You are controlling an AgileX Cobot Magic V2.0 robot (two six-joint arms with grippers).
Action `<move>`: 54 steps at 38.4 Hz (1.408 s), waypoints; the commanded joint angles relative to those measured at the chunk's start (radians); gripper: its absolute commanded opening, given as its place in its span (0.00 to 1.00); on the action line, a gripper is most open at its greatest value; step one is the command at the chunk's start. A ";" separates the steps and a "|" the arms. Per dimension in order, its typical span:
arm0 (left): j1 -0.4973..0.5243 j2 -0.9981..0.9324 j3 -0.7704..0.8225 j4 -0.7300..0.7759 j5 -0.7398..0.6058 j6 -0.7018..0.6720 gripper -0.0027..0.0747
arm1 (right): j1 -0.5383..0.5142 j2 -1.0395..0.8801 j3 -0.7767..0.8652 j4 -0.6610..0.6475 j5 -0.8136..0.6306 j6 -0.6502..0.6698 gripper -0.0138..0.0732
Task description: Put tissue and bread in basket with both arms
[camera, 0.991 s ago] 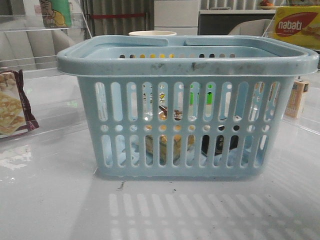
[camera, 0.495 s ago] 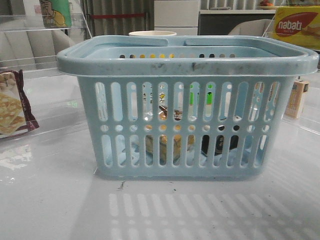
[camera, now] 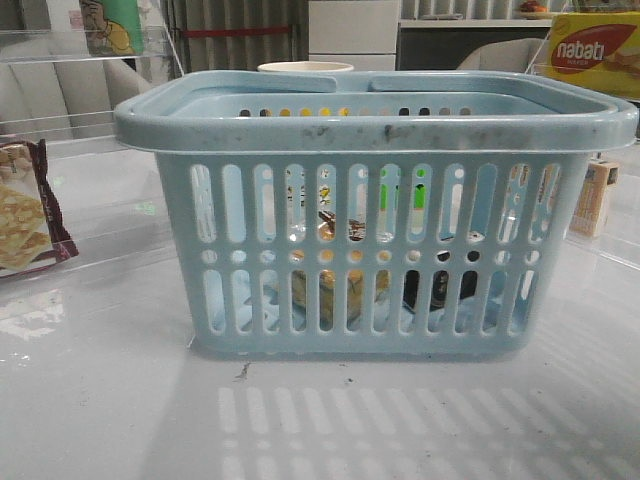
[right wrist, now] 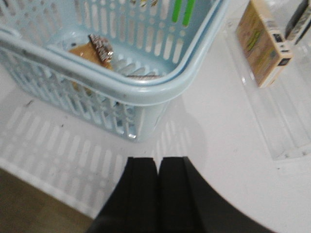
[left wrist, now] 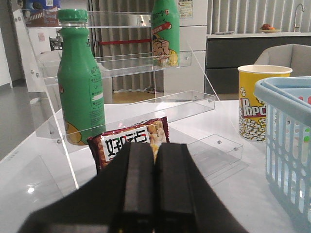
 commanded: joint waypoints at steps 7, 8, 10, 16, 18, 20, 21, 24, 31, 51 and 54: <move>-0.001 -0.017 -0.001 -0.013 -0.087 -0.002 0.15 | -0.160 -0.242 0.225 -0.012 -0.418 -0.009 0.22; -0.001 -0.017 -0.001 -0.013 -0.087 -0.002 0.15 | -0.184 -0.281 0.262 -0.012 -0.449 -0.009 0.22; -0.001 -0.017 -0.001 -0.013 -0.087 -0.002 0.15 | -0.217 -0.332 0.311 -0.012 -0.483 -0.009 0.22; -0.001 -0.017 -0.001 -0.013 -0.087 -0.002 0.15 | -0.310 -0.457 0.447 -0.012 -0.557 -0.009 0.22; -0.001 -0.017 -0.001 -0.013 -0.087 -0.002 0.15 | -0.334 -0.486 0.489 -0.012 -0.579 -0.009 0.22; -0.001 -0.017 -0.001 -0.013 -0.087 -0.002 0.15 | -0.352 -0.511 0.528 -0.012 -0.598 -0.009 0.22; -0.001 -0.017 -0.001 -0.013 -0.087 -0.002 0.15 | -0.359 -0.524 0.549 -0.012 -0.606 -0.009 0.22; -0.001 -0.017 -0.001 -0.013 -0.087 -0.002 0.15 | -0.371 -0.552 0.606 -0.012 -0.646 -0.008 0.22; -0.001 -0.016 -0.001 -0.013 -0.087 -0.002 0.15 | -0.375 -0.576 0.679 -0.011 -0.715 -0.008 0.22; -0.001 -0.016 -0.001 -0.013 -0.087 -0.002 0.15 | -0.375 -0.576 0.680 0.038 -0.813 -0.008 0.22; -0.001 -0.016 -0.001 -0.013 -0.087 -0.002 0.15 | -0.375 -0.576 0.680 0.038 -0.813 -0.008 0.22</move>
